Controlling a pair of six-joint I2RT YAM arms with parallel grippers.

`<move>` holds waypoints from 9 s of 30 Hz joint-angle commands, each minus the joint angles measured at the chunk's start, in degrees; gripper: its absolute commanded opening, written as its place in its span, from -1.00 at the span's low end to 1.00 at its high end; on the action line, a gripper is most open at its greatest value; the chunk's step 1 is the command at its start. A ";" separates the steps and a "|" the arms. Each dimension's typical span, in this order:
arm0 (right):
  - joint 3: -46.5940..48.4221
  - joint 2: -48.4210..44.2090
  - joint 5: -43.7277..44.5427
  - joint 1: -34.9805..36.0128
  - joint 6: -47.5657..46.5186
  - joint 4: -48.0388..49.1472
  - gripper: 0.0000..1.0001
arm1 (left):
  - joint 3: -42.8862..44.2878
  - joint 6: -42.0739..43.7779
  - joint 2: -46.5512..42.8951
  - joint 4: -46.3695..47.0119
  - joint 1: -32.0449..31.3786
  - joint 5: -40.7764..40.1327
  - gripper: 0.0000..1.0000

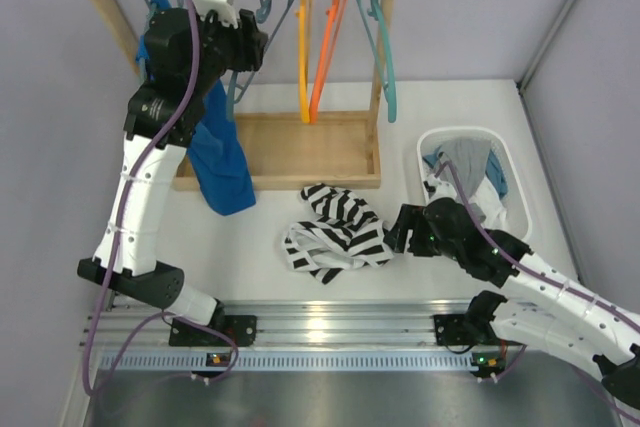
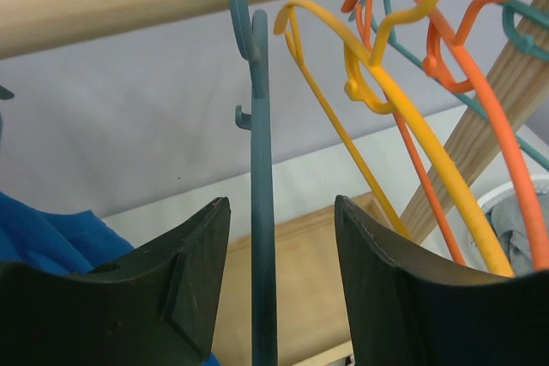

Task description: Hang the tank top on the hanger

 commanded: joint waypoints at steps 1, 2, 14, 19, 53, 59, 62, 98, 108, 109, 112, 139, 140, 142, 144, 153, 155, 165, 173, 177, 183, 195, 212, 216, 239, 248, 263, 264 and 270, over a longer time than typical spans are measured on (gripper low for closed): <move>1.64 -0.92 0.35 0.28 -1.18 -1.07 0.39 | 1.63 0.98 1.01 -2.73 0.33 1.15 0.14; 1.63 -1.10 0.43 0.28 -1.18 -1.16 0.39 | 1.63 1.06 1.19 -2.91 0.33 0.70 0.14; 0.23 -1.45 0.43 0.28 -1.00 -0.81 0.39 | 0.84 1.50 0.75 -3.87 0.33 -0.44 0.10; 0.32 -1.36 0.43 0.28 -1.09 -0.90 0.39 | 0.66 1.42 0.40 -4.23 0.33 -0.27 0.03; -0.21 -0.83 -0.01 0.28 -1.79 -0.90 0.40 | -0.74 0.72 0.58 -3.52 0.24 -1.50 -0.91; -0.21 -0.66 -0.01 0.28 -2.06 -0.90 0.39 | -0.48 -1.38 0.49 -2.56 0.15 -2.20 -1.00; -0.21 -0.66 0.08 0.37 -2.06 -0.81 0.40 | -0.31 -2.10 0.14 -2.12 -0.02 -4.13 -1.00; -2.41 1.10 -1.32 0.28 -2.85 1.48 0.40 | -8.74 -1.66 -8.91 5.35 -0.38 -5.98 -1.00; -3.02 1.19 -0.80 0.28 -4.17 2.00 0.40 | -17.70 -2.54 -16.12 7.55 -0.38 -5.46 -1.00; -3.11 1.27 -0.62 0.37 -4.34 2.18 0.40 | -17.80 -2.54 -16.56 7.03 -0.38 -5.19 -1.00; -3.20 1.63 -0.54 0.28 -4.69 2.44 0.40 | -17.97 -3.50 -17.35 5.36 -0.38 -4.23 -1.00; -0.73 18.50 26.53 28.75 -2.76 5.16 0.19 | -64.56 -25.48 -50.31 0.26 -1.08 17.83 -1.00; -1.00 19.29 26.80 29.02 -2.85 7.08 0.26 | -64.38 -25.04 -50.49 -0.61 -1.17 18.27 -1.00; -1.96 20.25 27.93 29.37 -2.76 8.59 0.43 | -63.94 -24.43 -50.23 -1.58 -1.17 18.45 -1.00; -2.06 21.31 29.51 29.37 -2.50 9.65 0.51 | -63.24 -23.46 -49.27 -2.47 -1.17 18.36 -1.00; 0.49 26.50 35.49 31.92 2.85 6.15 0.38 | -60.69 -21.17 -44.43 -2.56 -2.13 17.49 -1.00; 0.84 27.29 37.51 33.41 5.23 5.44 0.38 | -59.90 -20.65 -43.29 -2.73 -2.57 17.57 -1.00; 3.13 35.10 43.67 35.09 12.09 4.02 0.43 | -56.74 -18.27 -38.01 -2.38 -10.03 13.54 -1.00; 6.20 37.58 45.70 31.75 6.74 6.39 -0.57 | -54.80 -16.51 -36.07 -2.64 -16.20 7.47 -1.00; 7.35 34.86 45.87 30.96 2.09 7.10 -0.80 | -53.57 -15.20 -36.43 -4.92 -16.46 6.67 -1.00; 8.84 29.24 38.94 26.57 -5.99 7.63 -0.85 | -50.32 -12.30 -36.69 -9.49 -16.55 9.91 -1.00; 15.69 26.67 20.30 13.12 -17.79 6.31 -0.86 | -49.70 -11.94 -38.89 -12.48 -16.64 16.52 -1.00; 17.98 27.82 7.47 2.04 -22.53 7.10 -0.83 | -48.38 -10.10 -38.98 -18.99 -16.64 21.79 -1.00; 18.33 28.26 6.06 0.20 -23.24 7.01 -0.83 | -49.79 -10.27 -39.06 -19.78 -16.64 22.76 -1.00; 19.65 28.79 3.95 -2.62 -25.35 6.22 -0.86 | -48.38 -12.82 -42.75 -16.97 -17.34 8.96 -1.00; 19.56 28.87 3.77 -3.41 -25.35 6.14 -0.86 | -48.82 -11.94 -42.40 -17.58 -17.34 21.70 -1.00; 21.76 27.99 3.60 -4.11 -26.32 4.29 -0.87 | -52.34 -10.54 -41.70 -19.34 -17.43 22.14 -1.00; 21.94 28.08 3.42 -4.03 -26.49 4.12 -0.87 | -52.51 -10.36 -41.61 -19.43 -17.43 22.06 -1.00; 22.29 27.12 2.28 -4.03 -26.58 2.97 -0.87 | -54.79 -10.45 -41.00 -17.07 -17.34 21.09 -1.00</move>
